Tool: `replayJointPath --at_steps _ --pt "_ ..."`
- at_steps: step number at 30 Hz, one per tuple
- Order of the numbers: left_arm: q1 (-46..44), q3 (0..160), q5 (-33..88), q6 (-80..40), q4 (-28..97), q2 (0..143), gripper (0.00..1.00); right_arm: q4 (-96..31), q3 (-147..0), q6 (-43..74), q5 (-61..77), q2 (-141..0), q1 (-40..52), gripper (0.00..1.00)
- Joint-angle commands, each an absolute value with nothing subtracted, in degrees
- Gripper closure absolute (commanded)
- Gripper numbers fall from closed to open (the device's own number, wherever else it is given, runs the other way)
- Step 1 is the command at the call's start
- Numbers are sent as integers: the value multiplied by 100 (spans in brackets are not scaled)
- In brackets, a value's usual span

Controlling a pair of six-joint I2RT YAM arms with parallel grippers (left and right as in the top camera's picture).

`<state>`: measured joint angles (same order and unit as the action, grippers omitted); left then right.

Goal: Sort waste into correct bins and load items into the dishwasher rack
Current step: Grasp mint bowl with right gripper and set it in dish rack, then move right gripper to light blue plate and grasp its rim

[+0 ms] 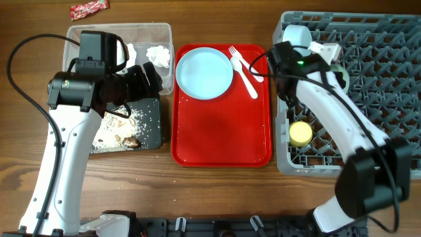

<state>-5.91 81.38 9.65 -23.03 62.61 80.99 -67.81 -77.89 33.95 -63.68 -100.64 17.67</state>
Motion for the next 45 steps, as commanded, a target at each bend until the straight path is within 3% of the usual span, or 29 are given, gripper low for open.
replayJointPath --at_steps 1,8,17,24,41,45 --pt "-561 8197 932 -2274 6241 8079 0 -6785 -7791 3317 -6744 -10315 1780 96" --pt "-561 8197 932 -2272 6243 8079 0 -6759 -7791 3063 -6523 -10449 1780 96" --pt "-561 8197 932 -2274 6241 8079 0 -6851 -7793 1450 -7977 -10447 1865 96" --pt "-561 8197 932 -2274 6243 8079 0 -5872 -7793 421 -6914 -10449 1894 96" --pt "-561 8197 932 -2272 6243 8079 0 -5815 -7789 145 -5874 -10619 2349 96" --pt "-561 8197 932 -2272 6243 8079 0 -5852 -7789 141 -5876 -10617 2543 77"
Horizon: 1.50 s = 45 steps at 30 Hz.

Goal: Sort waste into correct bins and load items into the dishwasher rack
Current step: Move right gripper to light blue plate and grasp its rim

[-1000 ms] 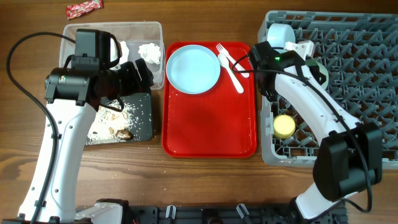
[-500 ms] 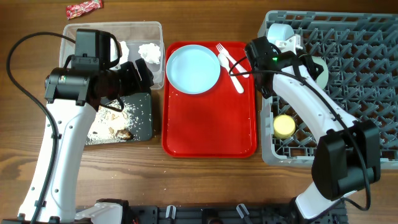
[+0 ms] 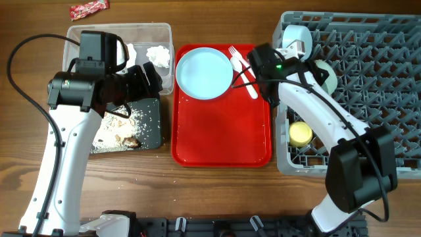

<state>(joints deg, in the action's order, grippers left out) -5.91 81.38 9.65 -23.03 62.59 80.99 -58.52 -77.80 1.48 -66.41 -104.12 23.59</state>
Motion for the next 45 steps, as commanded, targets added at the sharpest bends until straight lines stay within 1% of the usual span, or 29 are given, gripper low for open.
replayJointPath --at_steps 1,4,7,9,11,12,13,16,18,21,23,24,25,28,31,33,34,38,39,40,43,44,45 --pt "-561 8197 932 -2272 6243 8079 0 -5865 -7789 128 -5876 -10613 2602 76" --pt "-561 8197 932 -2272 6243 8079 0 -5994 -7789 126 -5874 -10610 2777 73" --pt "-561 8197 932 -2272 6243 8079 0 -6075 -7795 119 -5813 -10610 2995 73" --pt "-561 8197 932 -2274 6243 8079 0 -6082 -7800 56 -5721 -10604 3138 71" --pt "-561 8197 932 -2272 6243 8079 0 -6064 -7800 -1 -5666 -10595 3242 61" --pt "-561 8197 932 -2272 6243 8079 0 -6049 -7804 -1 -5664 -10595 3280 53" --pt "-561 8197 932 -2272 6243 8079 0 -6045 -7815 5 -5664 -10589 3301 43" --pt "-561 8197 932 -2272 6243 8079 0 -6047 -7935 19 -5614 -10571 3301 29" --pt "-561 8197 932 -2272 6243 8079 0 -6040 -8055 19 -5548 -10519 3282 21" --pt "-561 8197 932 -2272 6243 8079 0 -5968 -8414 19 -5293 -10339 3208 14" --pt "-561 8197 932 -2272 6243 8079 0 -5815 -8739 14 -4810 -10221 3153 3" --pt "-561 8197 932 -2272 6243 8079 0 -5660 -8882 8 -4377 -10162 3118 1" --pt "-561 8197 932 -2274 6243 8079 0 -5457 -8980 10 -3850 -10106 3083 0" --pt "-561 8197 932 -2272 6243 8079 0 -4807 -9032 16 -1909 -10025 3013 12" --pt "-561 8197 932 -2274 6243 8079 0 -4261 -8965 43 71 -10095 3013 12" --pt "-561 8197 932 -2272 6243 8079 0 -3889 -8838 489 637 -10175 3013 12" --pt "-561 8197 932 -2272 6243 8079 0 -3618 -8729 1103 676 -10252 3013 12" --pt "-561 8197 932 -2272 6243 8079 0 -3138 -8440 2257 676 -10551 3013 16" --pt "-561 8197 932 -2272 6243 8079 0 -3059 -8392 2471 676 -10643 3013 16" --pt "-561 8197 932 -2272 6243 8079 0 -3037 -8370 2637 674 -10759 3013 12" --pt "-561 8197 932 -2272 6243 8079 0 -2989 -8370 3024 652 -11050 3013 12" --pt "-561 8197 932 -2272 6243 8079 0 -2963 -8370 3170 650 -11148 3013 16" --pt "-561 8197 932 -2272 6243 8079 0 -2963 -8370 3282 639 -11240 3013 24"
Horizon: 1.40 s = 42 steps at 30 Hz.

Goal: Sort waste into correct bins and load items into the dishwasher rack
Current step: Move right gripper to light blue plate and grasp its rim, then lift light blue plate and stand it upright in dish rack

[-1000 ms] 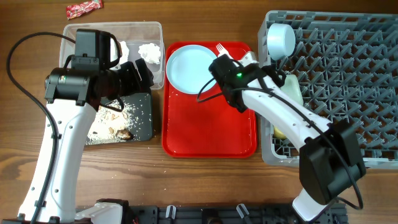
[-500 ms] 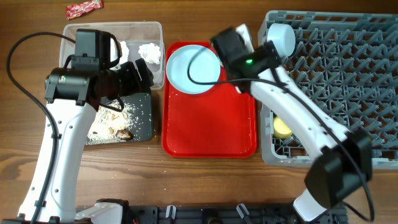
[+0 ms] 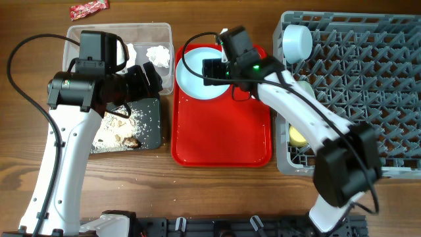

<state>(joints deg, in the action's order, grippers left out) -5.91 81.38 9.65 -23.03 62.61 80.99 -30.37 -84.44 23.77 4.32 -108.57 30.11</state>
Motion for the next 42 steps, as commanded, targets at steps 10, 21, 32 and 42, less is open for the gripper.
replayJointPath --at_steps 10,21,32,42 --pt "-561 8197 932 -2272 6243 8079 0 -3035 -8370 4515 -169 -12079 3013 50" --pt "-561 8197 932 -2274 6243 8079 0 -3089 -8370 4563 -163 -12248 3013 85" --pt "-561 8197 932 -2272 6243 8079 0 -3848 -8377 4195 244 -11539 2694 96" --pt "-561 8197 932 -2272 6241 8079 0 -4281 -8377 2864 -854 -8868 2034 96"
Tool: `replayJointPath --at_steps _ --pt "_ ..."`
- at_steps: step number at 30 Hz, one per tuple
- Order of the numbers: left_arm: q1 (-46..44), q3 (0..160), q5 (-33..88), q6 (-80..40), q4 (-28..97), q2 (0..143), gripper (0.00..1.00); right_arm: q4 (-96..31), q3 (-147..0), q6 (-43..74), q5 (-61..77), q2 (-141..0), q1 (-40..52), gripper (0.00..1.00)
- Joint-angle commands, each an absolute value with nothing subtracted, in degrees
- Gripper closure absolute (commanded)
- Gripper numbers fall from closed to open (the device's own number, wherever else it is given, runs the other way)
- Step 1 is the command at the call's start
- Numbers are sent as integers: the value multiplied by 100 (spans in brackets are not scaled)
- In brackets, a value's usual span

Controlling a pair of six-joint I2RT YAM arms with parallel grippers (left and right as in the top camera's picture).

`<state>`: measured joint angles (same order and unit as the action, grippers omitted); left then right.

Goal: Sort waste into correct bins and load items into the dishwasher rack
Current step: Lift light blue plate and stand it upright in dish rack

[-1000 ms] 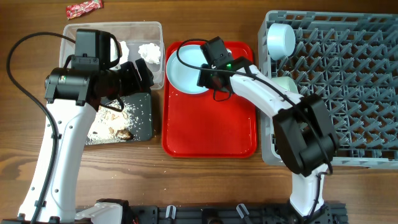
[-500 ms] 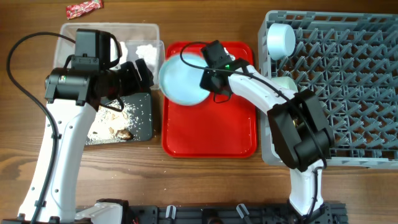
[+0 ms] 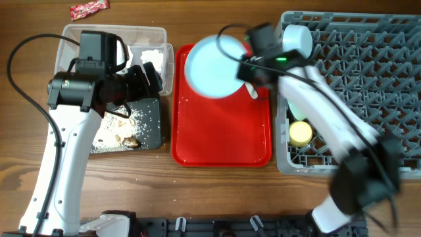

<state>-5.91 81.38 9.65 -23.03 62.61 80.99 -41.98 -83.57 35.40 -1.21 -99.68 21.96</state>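
Note:
A light blue plate (image 3: pixel 209 66) hangs blurred and tilted above the far end of the red tray (image 3: pixel 220 135). My right gripper (image 3: pixel 245 68) is shut on the plate's right rim. A white fork (image 3: pixel 252 90) lies on the tray at its right edge, mostly hidden by that arm. The grey dishwasher rack (image 3: pixel 368 79) on the right holds a white cup (image 3: pixel 297 41) and a yellow piece (image 3: pixel 300 133). My left gripper (image 3: pixel 146 76) hovers where the clear bin (image 3: pixel 115 31) meets the black tray (image 3: pixel 141 128); its jaws are not readable.
White crumpled tissue (image 3: pixel 152 56) lies in the clear bin. Food scraps (image 3: pixel 122 135) are scattered on the black tray. A red wrapper (image 3: pixel 89 8) sits on the wooden table at the far left corner.
My right gripper was down at the plate's right rim on the tray. Now it holds the plate raised and shifted toward the rack. The left arm has not moved.
My right gripper was over the rack's left edge near the white cup. Then it stood over the fork at the tray's right side, then at the plate's rim. Now the plate is off the tray in its grip. The left arm stayed still throughout.

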Motion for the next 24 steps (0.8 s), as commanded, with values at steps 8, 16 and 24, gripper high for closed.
replayJointPath --at_steps 8,16,24 --pt "-561 8197 932 -2274 6243 8079 0 -4460 -8377 1546 -5002 -7083 1909 96" --pt "-561 8197 932 -2272 6243 8079 0 -4340 -8374 -1057 -6792 -7470 1614 96" --pt "-561 8197 932 -2272 6243 8079 0 -3767 -8374 -1927 -6692 -8617 937 96"
